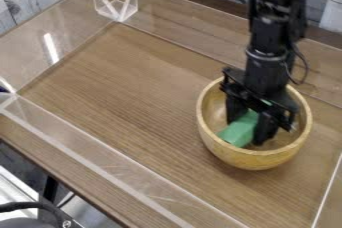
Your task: Remove the green block from inside the brown bowl and put it on the table
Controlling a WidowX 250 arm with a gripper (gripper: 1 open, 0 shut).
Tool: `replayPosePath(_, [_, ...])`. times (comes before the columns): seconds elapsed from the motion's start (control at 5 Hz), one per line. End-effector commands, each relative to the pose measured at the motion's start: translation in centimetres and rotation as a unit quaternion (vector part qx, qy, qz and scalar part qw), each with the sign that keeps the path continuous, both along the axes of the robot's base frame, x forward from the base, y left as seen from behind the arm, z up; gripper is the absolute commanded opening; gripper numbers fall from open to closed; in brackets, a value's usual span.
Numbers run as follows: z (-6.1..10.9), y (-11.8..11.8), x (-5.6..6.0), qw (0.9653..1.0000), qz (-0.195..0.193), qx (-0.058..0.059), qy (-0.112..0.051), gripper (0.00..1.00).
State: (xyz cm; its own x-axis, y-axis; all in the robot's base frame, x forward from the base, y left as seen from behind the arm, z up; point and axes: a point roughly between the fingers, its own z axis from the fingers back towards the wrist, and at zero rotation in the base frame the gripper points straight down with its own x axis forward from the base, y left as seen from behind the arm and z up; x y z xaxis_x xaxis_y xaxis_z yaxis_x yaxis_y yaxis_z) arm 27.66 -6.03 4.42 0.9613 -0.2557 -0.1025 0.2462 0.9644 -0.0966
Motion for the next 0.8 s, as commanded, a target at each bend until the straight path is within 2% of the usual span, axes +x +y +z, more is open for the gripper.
replayPosePath(0.0, [2.8,3.0,0.7,0.9985,0.036,0.000,-0.041,0.00])
replayPosePath(0.2, [3.4,7.6,0.9,0.9951,0.088,0.004,-0.045,0.00])
replayPosePath(0.6, [3.3,15.8,0.0,0.9903,0.129,0.015,-0.050,0.00])
